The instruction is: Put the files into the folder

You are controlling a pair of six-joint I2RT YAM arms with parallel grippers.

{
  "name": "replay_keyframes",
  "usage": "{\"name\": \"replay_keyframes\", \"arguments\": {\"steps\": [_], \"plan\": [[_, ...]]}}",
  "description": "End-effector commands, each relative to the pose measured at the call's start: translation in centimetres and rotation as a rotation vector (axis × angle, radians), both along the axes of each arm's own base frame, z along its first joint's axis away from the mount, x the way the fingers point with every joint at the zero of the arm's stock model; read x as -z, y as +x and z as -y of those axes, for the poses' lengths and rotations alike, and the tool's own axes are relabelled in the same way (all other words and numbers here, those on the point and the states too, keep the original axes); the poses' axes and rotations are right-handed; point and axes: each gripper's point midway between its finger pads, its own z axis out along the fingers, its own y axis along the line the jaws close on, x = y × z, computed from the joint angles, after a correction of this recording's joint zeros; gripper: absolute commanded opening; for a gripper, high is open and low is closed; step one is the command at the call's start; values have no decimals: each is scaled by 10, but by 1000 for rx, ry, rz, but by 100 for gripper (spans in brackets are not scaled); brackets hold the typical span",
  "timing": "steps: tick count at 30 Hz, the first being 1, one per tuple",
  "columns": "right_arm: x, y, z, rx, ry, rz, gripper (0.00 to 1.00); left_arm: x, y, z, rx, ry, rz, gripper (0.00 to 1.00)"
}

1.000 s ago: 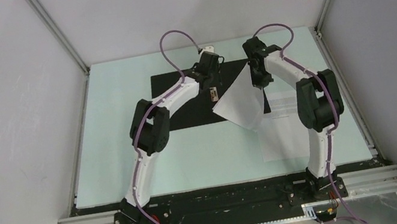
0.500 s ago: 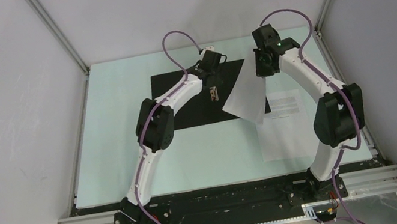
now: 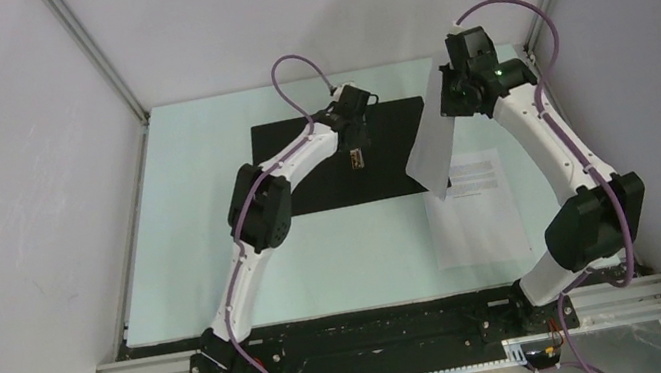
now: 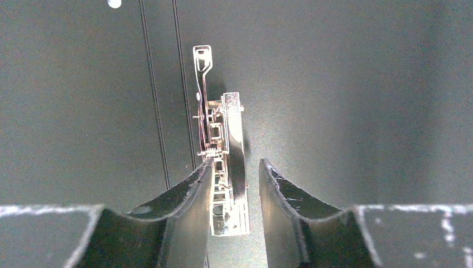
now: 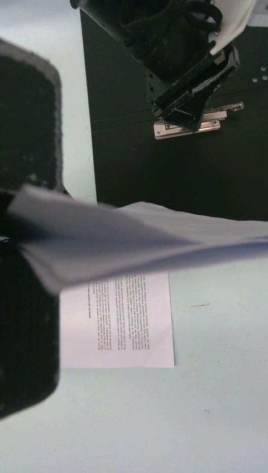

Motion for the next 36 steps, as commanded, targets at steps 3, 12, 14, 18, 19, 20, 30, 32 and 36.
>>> {"name": "replay_keyframes", "arguments": {"steps": [3,12,14,18,19,20,30,32,36], "plan": [[-20,-13,2,-3,35,32,0,-3,2,7,-43,-34,-12,37],[-22,-20,2,-15,46,29,0,-2,0,6,-60,-47,-24,21],[-23,-21,1,-24,52,31,0,-2,-2,0,-67,-33,-24,11],[-29,-22,-16,-93,120,41,0,-21,-12,-13,-81,-23,-9,0],[-32,-24,-25,-126,158,42,0,-16,-18,-18,-88,-14,-27,0],[-35,-24,-29,-142,179,45,0,-29,-22,-20,-92,-29,-17,0],[-64,-47,-91,-350,458,30,0,-22,-105,-73,-108,42,-114,0],[-65,-56,-105,-394,514,9,0,-19,-120,-83,-91,51,-123,0],[-64,-72,-131,-471,623,-19,0,-15,-146,-89,-29,22,-150,0]]}}
